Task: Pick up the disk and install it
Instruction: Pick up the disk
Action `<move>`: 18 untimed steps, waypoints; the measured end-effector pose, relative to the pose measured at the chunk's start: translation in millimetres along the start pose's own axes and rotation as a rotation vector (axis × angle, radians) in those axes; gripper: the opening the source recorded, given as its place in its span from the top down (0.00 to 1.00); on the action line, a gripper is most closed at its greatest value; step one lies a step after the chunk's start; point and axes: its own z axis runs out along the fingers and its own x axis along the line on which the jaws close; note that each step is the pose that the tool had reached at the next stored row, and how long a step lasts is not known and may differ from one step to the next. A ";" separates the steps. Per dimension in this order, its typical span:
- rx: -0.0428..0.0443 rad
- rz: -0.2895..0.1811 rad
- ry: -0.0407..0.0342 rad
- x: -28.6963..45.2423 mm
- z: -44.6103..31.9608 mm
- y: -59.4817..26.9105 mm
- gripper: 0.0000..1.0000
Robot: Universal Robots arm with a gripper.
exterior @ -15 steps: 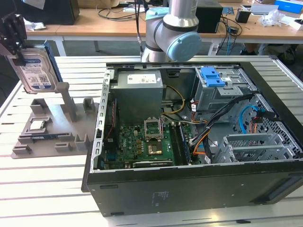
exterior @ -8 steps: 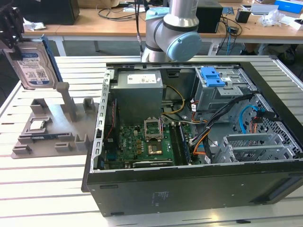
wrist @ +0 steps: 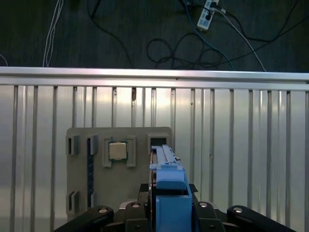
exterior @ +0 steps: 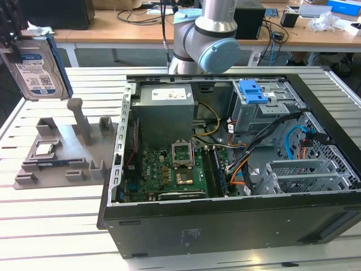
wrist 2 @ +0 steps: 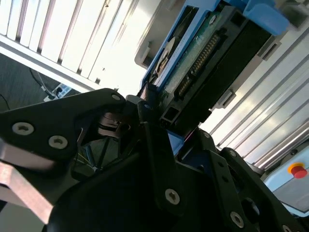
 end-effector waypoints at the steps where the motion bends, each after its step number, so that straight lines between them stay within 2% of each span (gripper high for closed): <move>1: 0.0000 0.000 0.0000 0.0 -1.9 0.1 0.64; 4: 0.0000 0.000 0.0000 0.0 -11.8 0.4 0.64; 7: 0.0000 0.000 0.0000 -0.1 -25.9 0.9 0.64; 18: 0.0001 0.000 -0.0001 -0.1 -50.0 1.8 0.64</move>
